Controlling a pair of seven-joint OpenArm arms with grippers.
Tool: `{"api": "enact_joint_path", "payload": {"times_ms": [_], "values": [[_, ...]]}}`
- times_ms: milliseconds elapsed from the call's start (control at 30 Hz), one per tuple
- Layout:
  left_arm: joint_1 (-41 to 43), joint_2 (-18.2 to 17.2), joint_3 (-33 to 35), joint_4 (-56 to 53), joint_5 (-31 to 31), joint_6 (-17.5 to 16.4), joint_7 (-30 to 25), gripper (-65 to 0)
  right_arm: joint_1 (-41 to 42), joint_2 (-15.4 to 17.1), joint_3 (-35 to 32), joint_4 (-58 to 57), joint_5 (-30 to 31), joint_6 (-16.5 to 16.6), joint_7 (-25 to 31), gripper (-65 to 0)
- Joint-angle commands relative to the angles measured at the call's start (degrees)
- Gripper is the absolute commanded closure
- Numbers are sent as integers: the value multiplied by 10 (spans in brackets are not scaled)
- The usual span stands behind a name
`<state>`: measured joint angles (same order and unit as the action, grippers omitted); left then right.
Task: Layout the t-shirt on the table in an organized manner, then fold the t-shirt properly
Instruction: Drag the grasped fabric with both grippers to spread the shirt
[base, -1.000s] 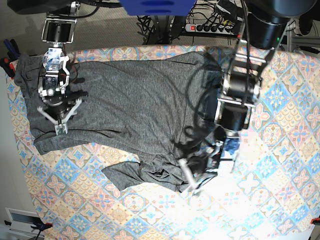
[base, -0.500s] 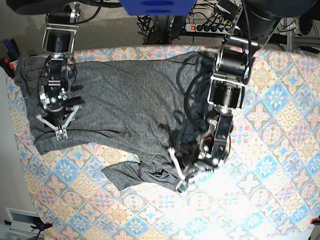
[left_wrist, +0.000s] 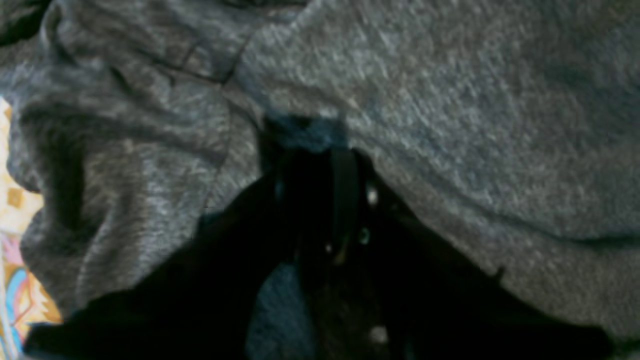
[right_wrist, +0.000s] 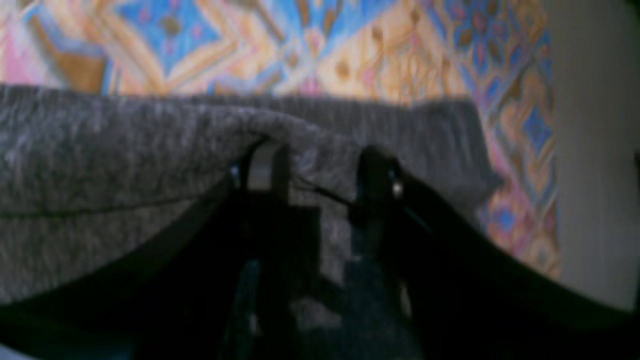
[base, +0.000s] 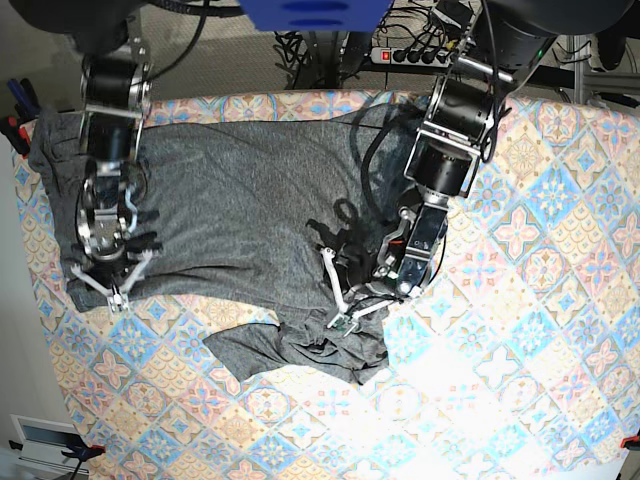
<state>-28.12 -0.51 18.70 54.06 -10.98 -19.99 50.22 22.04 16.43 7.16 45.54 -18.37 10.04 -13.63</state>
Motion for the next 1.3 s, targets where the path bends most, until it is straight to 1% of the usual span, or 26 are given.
{"api": "enact_joint_path", "payload": {"times_ms": [0,100,167,233,300,333,400,467,533,600,633,733,767,800,900,933,1067,1100,1133,1200,1233,1267], "values": [[-3,-2,2,-1,9,0,33,-97,9,-1,-21,-19,-3,25,-12,-238],[-2,-12,2,-1,9,0,33,-97,52,-2,-81,-67,-3,25,43,-238],[-2,-17,2,-1,9,0,33,-97,80,-3,-105,-113,-3,24,87,-238],[2,-18,2,-1,9,0,33,-97,90,-3,-119,-155,-3,22,127,-238],[5,-18,2,-1,9,0,33,-97,94,-3,-119,-170,-3,20,156,-238],[6,-18,3,-1,9,0,33,-97,99,0,-119,-167,-3,11,171,-238],[10,-18,4,-1,9,0,33,-97,117,0,-125,-153,-3,-28,192,-238],[18,-18,4,-1,9,0,33,-97,124,2,-125,-148,-3,-52,201,-238],[21,-18,4,-1,9,0,33,-97,125,19,-121,-139,-3,-69,201,-238],[23,-18,5,-1,9,0,33,-97,125,30,-120,-123,-3,-110,207,-238],[28,-18,5,-1,9,0,33,-97,126,35,-120,-115,-3,-140,209,-238],[30,-18,5,-1,9,0,33,-97,126,52,-120,-109,-3,-209,209,-238],[30,-18,5,-1,9,0,33,-97,126,55,-120,-109,-3,-221,208,-238],[30,-18,5,-1,9,0,33,-97,126,60,-120,-109,-3,-225,204,-238],[30,-18,5,-1,9,0,34,-97,126,69,-117,-107,-3,-226,203,-238],[30,-18,5,-1,9,0,34,-97,126,72,-106,-107,-2,-226,195,-238],[26,-18,4,-1,12,1,34,-97,123,74,-1,-96,-2,-219,111,-238],[25,-18,3,-1,19,1,34,-97,122,79,19,-81,-3,-201,91,-238],[25,-18,3,-1,29,7,34,-97,117,84,40,-62,-3,-174,72,-238],[25,-14,3,0,74,39,34,-97,80,87,82,-4,-3,-104,30,-238],[27,-6,4,0,95,59,34,-97,63,87,99,32,-2,-78,11,-238],[28,7,4,0,112,73,35,-97,46,87,118,66,-2,-60,-7,-238]]}}
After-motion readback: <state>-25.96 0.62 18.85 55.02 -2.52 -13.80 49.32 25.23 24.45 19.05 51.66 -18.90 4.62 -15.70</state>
